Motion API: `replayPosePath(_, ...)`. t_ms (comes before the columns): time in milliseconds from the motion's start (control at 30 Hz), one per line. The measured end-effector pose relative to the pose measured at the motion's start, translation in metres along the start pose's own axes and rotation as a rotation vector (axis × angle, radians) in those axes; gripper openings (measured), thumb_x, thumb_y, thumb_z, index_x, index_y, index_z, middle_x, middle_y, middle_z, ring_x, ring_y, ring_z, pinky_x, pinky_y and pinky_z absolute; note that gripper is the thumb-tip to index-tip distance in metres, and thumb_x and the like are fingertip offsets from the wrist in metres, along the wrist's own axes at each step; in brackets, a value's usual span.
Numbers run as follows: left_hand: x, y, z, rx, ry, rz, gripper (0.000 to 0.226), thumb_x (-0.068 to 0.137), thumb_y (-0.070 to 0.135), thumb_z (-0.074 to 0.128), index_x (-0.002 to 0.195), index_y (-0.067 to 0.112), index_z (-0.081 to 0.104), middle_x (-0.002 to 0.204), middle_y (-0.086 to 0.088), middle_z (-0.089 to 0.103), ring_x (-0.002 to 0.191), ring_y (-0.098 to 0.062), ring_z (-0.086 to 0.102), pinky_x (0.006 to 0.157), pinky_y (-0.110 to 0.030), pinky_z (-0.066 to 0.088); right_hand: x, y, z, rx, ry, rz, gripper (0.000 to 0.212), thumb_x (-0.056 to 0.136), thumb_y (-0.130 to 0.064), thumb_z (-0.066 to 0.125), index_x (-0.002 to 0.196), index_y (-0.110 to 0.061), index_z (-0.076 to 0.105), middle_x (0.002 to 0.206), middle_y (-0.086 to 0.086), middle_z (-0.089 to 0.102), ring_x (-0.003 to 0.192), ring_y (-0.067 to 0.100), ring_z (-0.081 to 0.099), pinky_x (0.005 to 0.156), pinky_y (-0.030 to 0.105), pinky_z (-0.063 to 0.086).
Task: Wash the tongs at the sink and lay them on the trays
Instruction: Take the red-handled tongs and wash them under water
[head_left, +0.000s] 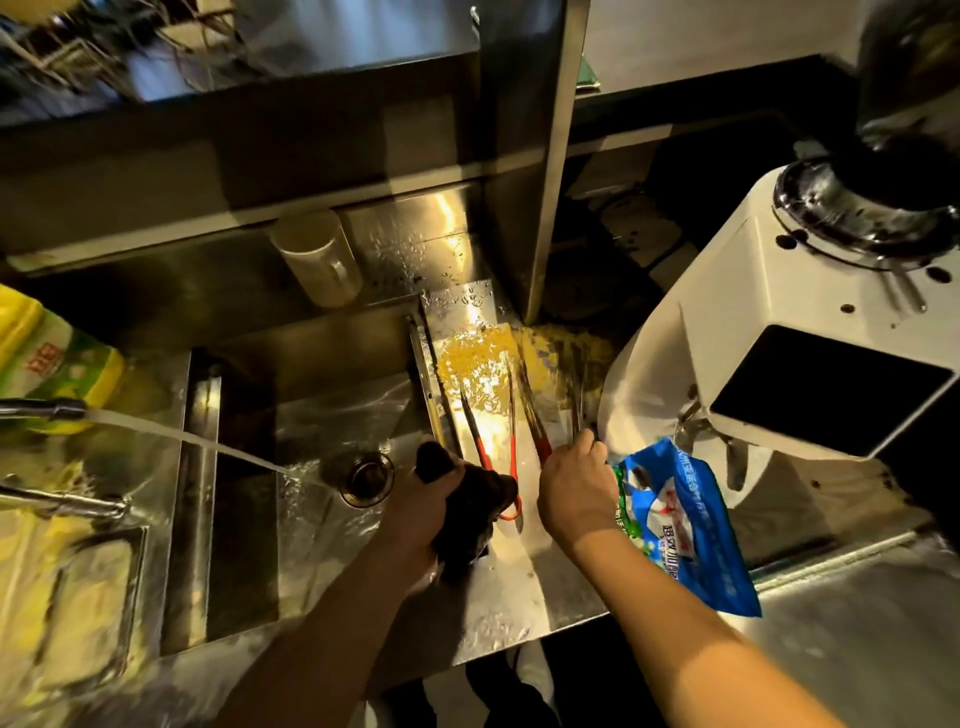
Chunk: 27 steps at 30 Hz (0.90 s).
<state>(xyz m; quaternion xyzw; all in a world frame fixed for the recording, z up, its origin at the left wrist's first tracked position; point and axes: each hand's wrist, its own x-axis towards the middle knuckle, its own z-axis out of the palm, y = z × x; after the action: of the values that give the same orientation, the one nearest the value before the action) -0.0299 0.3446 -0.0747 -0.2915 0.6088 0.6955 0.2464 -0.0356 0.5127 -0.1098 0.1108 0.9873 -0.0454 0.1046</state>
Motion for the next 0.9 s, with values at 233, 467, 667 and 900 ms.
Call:
replayPosePath(233,0.005,0.001,-0.02,-0.038,-0.034,0.03,0.015,0.097,0.017,0.063,0.097,0.002,0.065,0.064,-0.009,0.073,0.053,-0.027,0.072,0.047,-0.031,0.057,-0.007,0.0,-0.03,0.612,0.204,0.205,0.026,0.103,-0.024,0.032,0.112,-0.004,0.046,0.117,0.018,0.047,0.102,0.036,0.052,0.086,0.05,0.046)
replayPosePath(467,-0.001,0.022,-0.047,-0.247,-0.02,0.123,0.01,0.095,0.008,0.063,0.098,-0.001,0.066,0.097,-0.02,0.07,0.083,-0.033,0.068,0.071,-0.037,0.057,-0.014,-0.025,-0.069,0.455,-0.028,0.168,0.039,0.099,-0.042,0.044,0.121,-0.01,0.049,0.119,0.017,0.053,0.095,0.027,0.058,0.084,0.041,0.049)
replayPosePath(667,-0.009,0.044,-0.11,-0.39,0.088,0.175,0.025,0.1,0.015,0.057,0.121,0.002,0.06,0.111,-0.022,0.066,0.102,-0.035,0.065,0.085,-0.041,0.055,-0.028,-0.085,-0.082,0.856,-0.193,-0.034,0.014,0.083,-0.017,0.069,0.095,-0.015,0.061,0.085,0.013,0.07,0.067,0.023,0.066,0.057,0.038,0.051)
replayPosePath(900,-0.02,0.052,-0.22,-0.491,0.238,0.232,0.042,0.104,0.043,0.043,0.118,0.008,0.061,0.112,-0.015,0.069,0.095,-0.029,0.067,0.089,-0.044,0.057,-0.046,-0.181,-0.074,1.277,-0.677,-0.083,0.035,0.071,-0.007,0.06,0.106,-0.013,0.062,0.067,0.01,0.068,0.046,0.016,0.055,0.035,0.023,0.034)
